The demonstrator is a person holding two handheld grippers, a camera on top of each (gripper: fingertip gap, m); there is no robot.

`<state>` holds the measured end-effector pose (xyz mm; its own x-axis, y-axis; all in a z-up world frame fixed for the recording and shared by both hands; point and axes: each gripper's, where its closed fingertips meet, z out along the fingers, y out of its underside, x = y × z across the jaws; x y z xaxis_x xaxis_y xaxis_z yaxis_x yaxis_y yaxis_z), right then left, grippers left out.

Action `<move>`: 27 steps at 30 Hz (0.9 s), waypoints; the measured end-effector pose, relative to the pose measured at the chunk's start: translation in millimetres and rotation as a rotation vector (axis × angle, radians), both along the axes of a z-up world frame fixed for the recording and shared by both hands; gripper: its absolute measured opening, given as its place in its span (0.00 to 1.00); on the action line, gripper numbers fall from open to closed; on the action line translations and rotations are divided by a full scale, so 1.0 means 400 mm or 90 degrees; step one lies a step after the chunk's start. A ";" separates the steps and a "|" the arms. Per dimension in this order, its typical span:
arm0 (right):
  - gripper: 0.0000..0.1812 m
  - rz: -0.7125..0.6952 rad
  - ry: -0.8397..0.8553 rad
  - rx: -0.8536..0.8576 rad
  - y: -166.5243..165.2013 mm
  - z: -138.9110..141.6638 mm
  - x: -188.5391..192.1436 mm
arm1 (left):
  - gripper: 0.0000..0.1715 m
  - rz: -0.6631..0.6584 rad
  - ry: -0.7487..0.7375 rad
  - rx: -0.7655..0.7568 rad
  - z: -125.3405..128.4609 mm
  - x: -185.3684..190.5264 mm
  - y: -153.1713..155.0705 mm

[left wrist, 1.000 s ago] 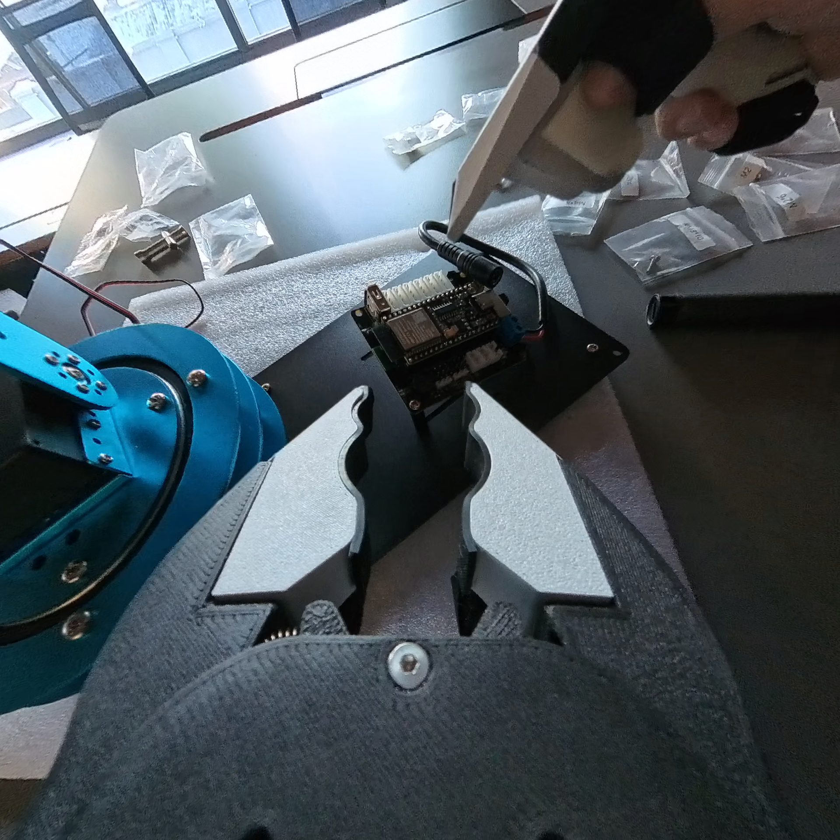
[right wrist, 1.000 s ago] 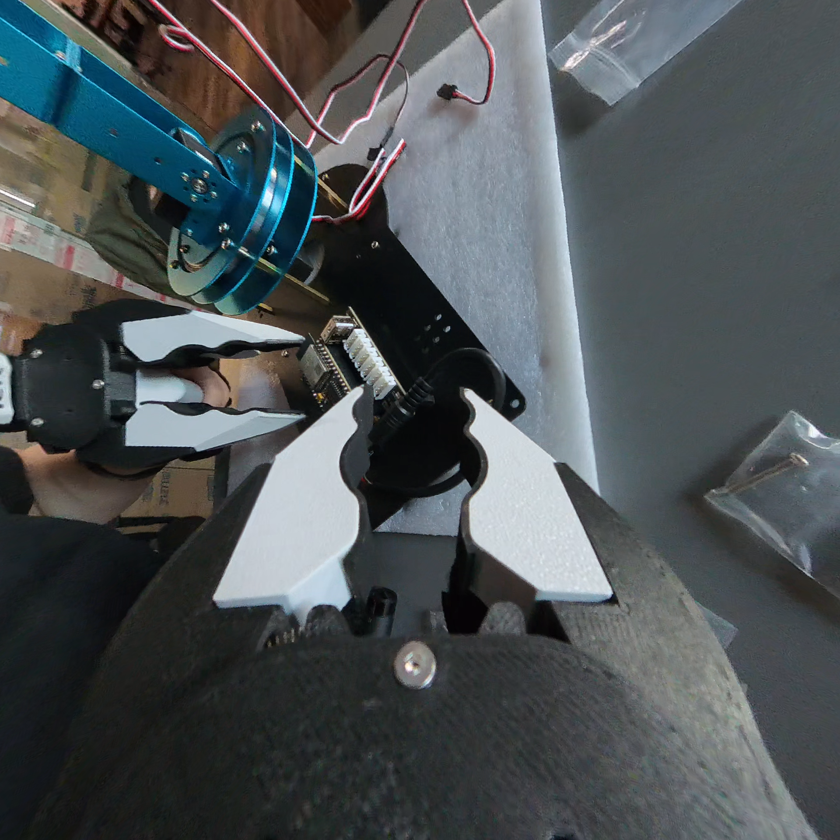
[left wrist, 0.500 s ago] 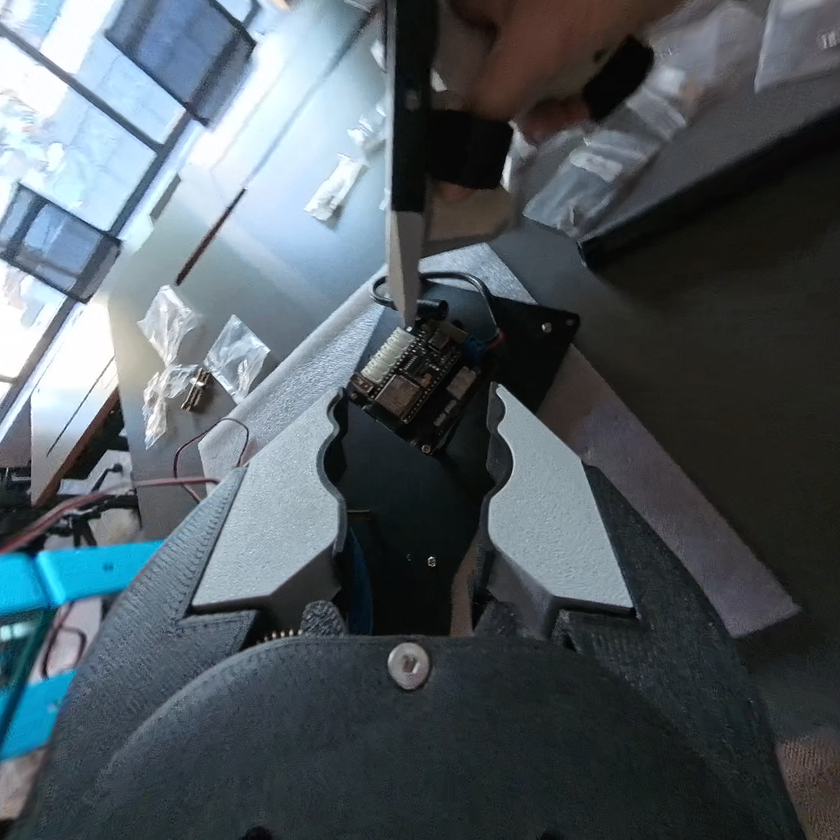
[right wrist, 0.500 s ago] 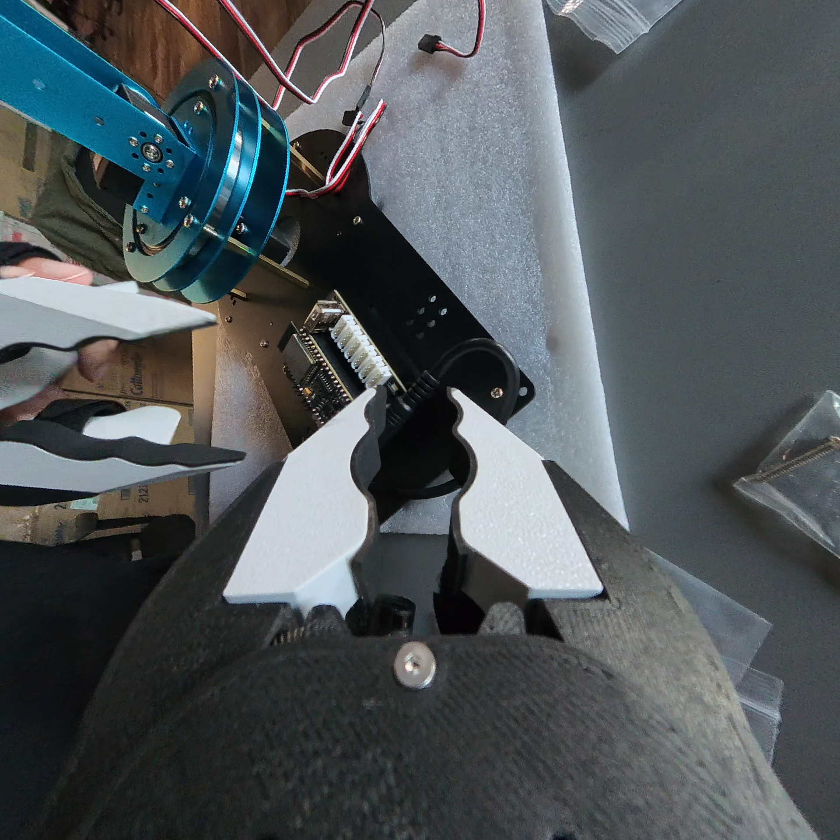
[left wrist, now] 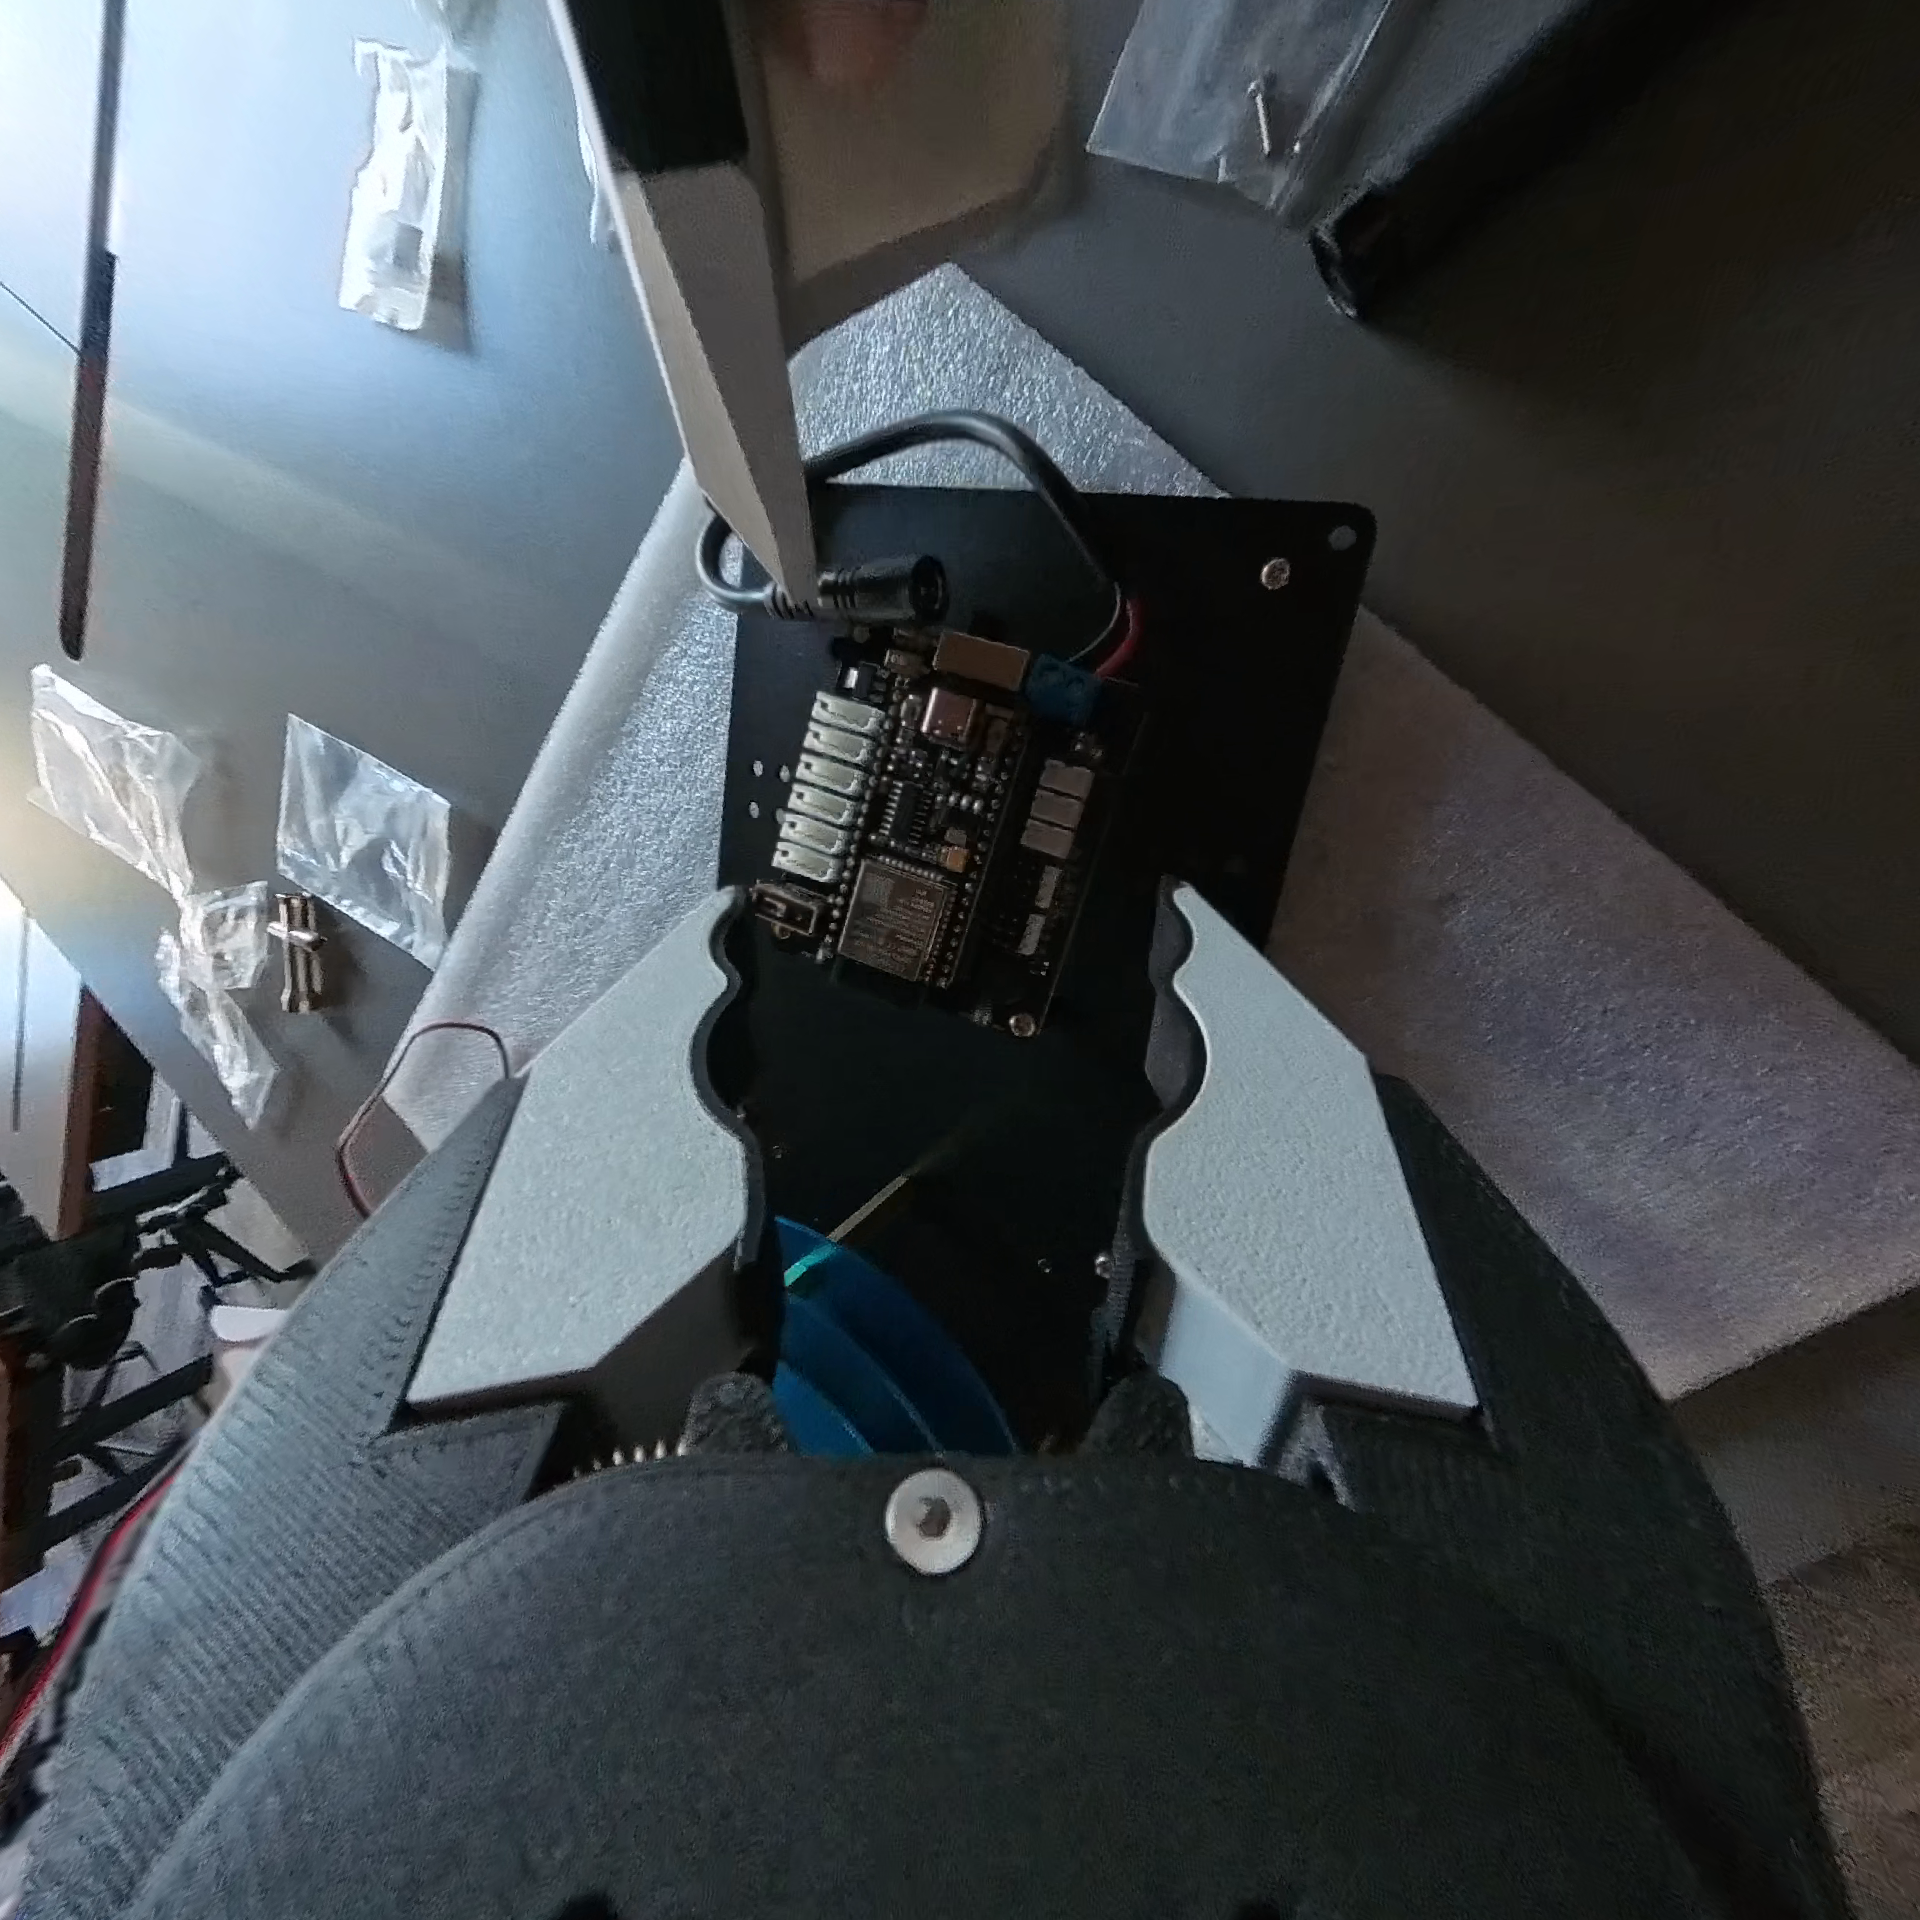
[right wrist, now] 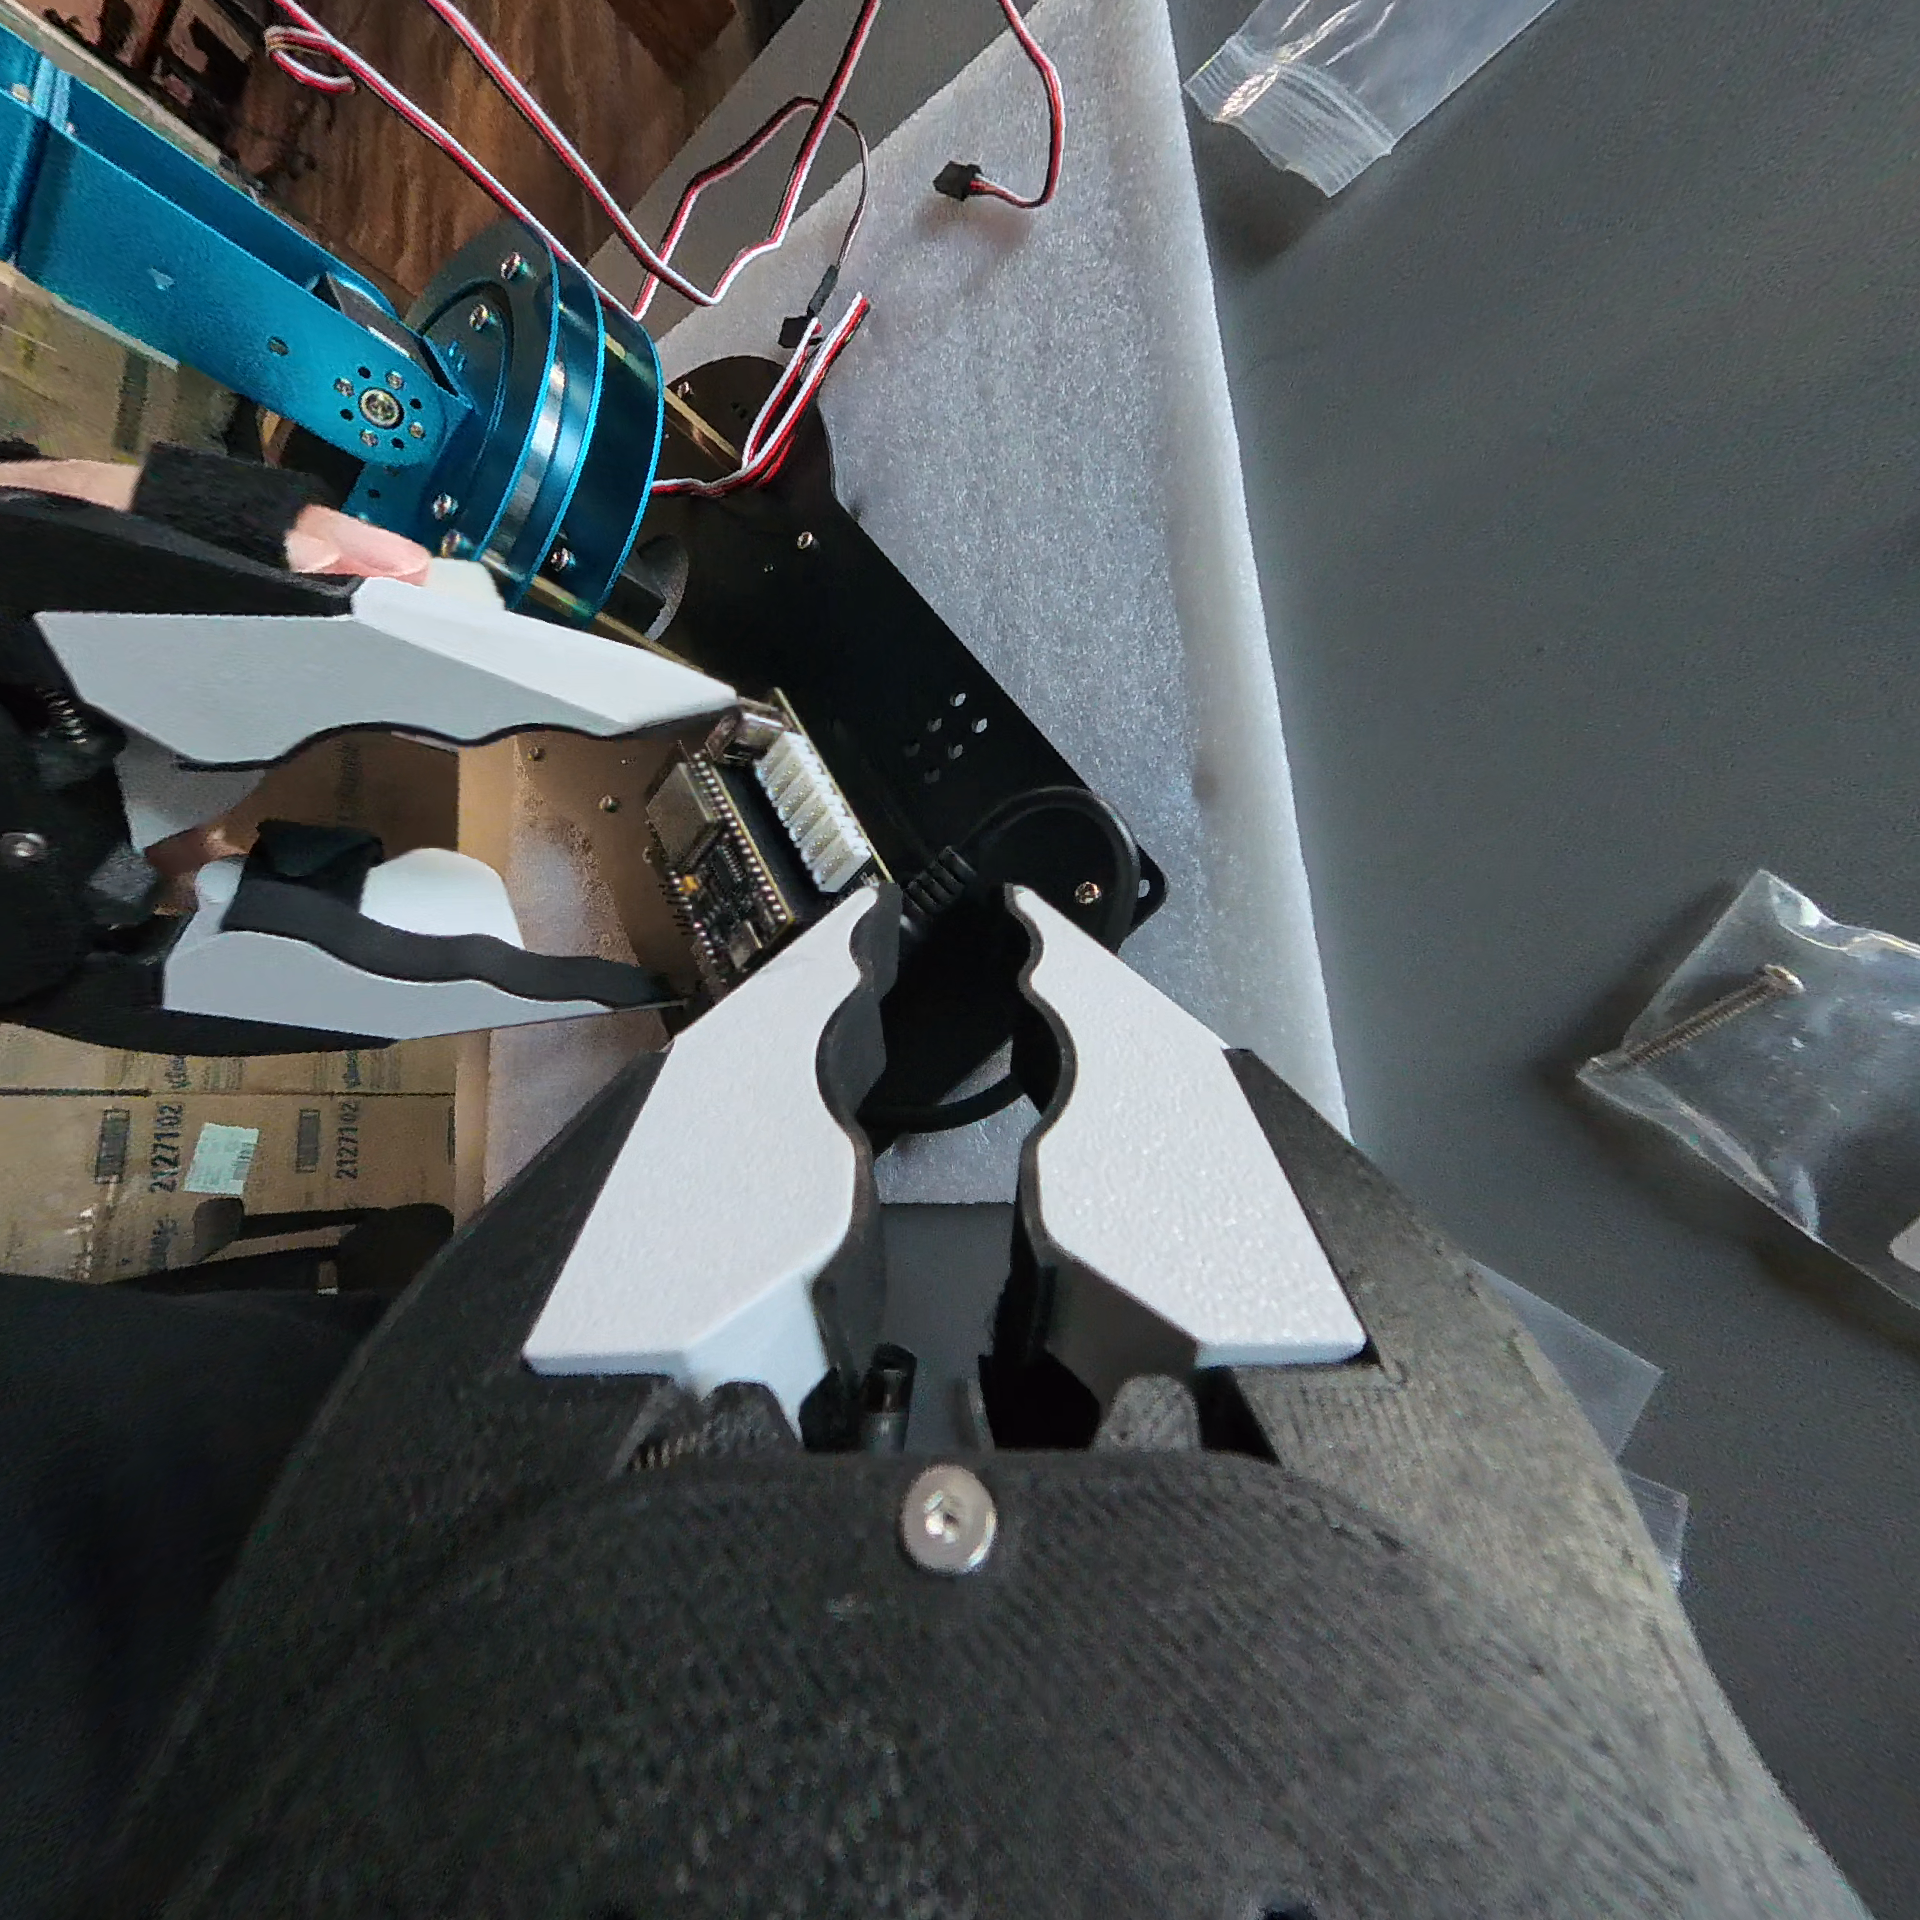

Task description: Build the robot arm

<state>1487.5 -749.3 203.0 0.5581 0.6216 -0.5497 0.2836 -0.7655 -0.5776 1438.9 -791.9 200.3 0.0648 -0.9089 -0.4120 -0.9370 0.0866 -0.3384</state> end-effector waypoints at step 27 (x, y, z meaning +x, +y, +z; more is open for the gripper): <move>0.08 0.050 -0.030 -0.091 -0.044 -0.010 0.013 | 0.38 0.036 -0.029 0.002 0.002 0.003 0.020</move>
